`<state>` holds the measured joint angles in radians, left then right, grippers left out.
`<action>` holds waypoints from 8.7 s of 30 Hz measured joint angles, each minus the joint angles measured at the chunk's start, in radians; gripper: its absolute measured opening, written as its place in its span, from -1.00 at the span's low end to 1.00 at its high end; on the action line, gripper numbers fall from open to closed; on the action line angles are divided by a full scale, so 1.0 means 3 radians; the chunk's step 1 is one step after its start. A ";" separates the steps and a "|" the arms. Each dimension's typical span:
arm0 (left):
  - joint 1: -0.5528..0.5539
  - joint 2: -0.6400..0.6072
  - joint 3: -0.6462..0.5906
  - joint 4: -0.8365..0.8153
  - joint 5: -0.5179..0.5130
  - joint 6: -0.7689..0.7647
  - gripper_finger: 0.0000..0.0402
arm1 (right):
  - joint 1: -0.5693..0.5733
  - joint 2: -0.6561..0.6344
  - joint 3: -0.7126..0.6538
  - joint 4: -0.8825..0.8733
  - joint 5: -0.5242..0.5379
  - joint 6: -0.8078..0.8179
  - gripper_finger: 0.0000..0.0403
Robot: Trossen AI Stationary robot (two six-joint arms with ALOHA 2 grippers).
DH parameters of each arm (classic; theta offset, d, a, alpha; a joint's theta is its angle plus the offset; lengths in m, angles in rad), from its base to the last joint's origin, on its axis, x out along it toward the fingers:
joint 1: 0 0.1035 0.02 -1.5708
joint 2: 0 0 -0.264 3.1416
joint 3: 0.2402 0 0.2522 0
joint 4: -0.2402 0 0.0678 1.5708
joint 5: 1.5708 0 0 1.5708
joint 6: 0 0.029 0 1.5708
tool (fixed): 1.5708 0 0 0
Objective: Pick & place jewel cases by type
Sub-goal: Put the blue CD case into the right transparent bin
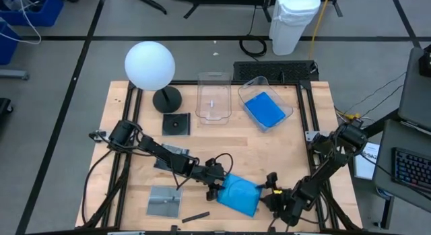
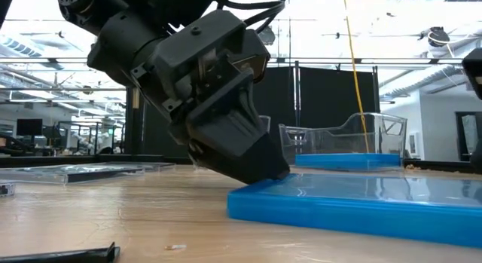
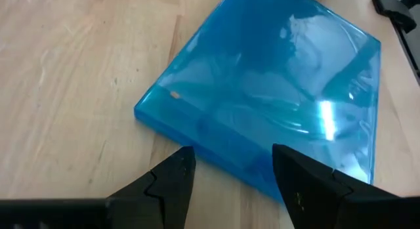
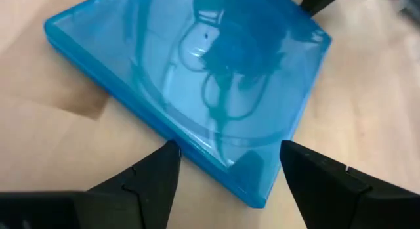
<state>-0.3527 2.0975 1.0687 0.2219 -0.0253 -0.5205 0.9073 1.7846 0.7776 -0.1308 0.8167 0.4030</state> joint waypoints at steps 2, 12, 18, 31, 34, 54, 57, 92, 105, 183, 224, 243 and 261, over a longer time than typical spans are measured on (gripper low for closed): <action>0.0001 0.0000 -0.0001 0.0070 0.0014 0.0043 0.05 | -0.0006 0.0000 -0.0005 -0.0024 0.0128 -0.0092 0.25; 0.0041 -0.0001 -0.0009 0.0213 0.0046 0.0110 0.05 | -0.0008 -0.0034 -0.0011 -0.0042 0.0407 -0.0297 0.25; 0.0067 -0.0024 -0.0010 0.0245 0.0087 0.0140 0.05 | -0.0050 -0.0273 -0.0016 0.0061 0.0891 -0.0450 0.25; 0.0076 -0.0017 0.0004 0.0339 0.0128 0.0214 0.05 | -0.0166 -0.0480 -0.0011 0.0547 0.0751 -0.0894 0.24; 0.0076 -0.0018 0.0004 0.0328 0.0140 0.0312 0.05 | -0.0217 -0.0480 -0.0011 0.0572 0.0529 -0.0739 0.14; -0.0168 -0.1258 -0.0001 -0.1078 -0.0745 0.1006 0.05 | -0.0209 -0.1183 -0.0008 0.0314 0.0279 -0.0965 -0.99; -0.0218 -0.1260 -0.0001 -0.1113 -0.0834 0.0939 0.05 | -0.0209 -0.1429 -0.0009 0.0336 0.0418 -0.1162 -0.99; -0.0135 -0.0760 -0.0001 0.1697 -0.0838 0.2990 0.05 | -0.0341 -0.2561 -0.0708 0.3170 -0.0943 -0.3054 -1.00; 0.0049 -0.0765 0.0001 0.2394 -0.0530 0.3227 0.05 | -0.1276 -0.2571 -0.1583 0.4535 -0.2251 -0.2350 -1.00; -0.0076 -0.1646 0.0004 0.0219 -0.1076 0.3008 -0.94 | -0.1181 -0.1686 -0.0441 0.2536 -0.1208 -0.3293 0.10; -0.0098 -0.1663 0.0009 0.0205 -0.1024 0.2934 -0.94 | -0.1148 -0.1832 -0.0458 0.2784 -0.1329 -0.3397 -0.85; -0.0043 -0.1654 0.0009 0.0137 -0.0954 0.2838 -0.94 | -0.1170 -0.1832 -0.0451 0.3252 -0.1432 -0.3167 -0.18; 0.0056 -0.1656 0.0007 0.0126 -0.0761 0.2781 -0.93 | -0.1385 -0.1840 -0.0451 0.3245 -0.2116 -0.3125 -0.86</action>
<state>-0.3358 1.6009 1.0706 0.2596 -0.2535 0.3138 0.4919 1.2325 0.6422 0.8428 0.1817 -0.5346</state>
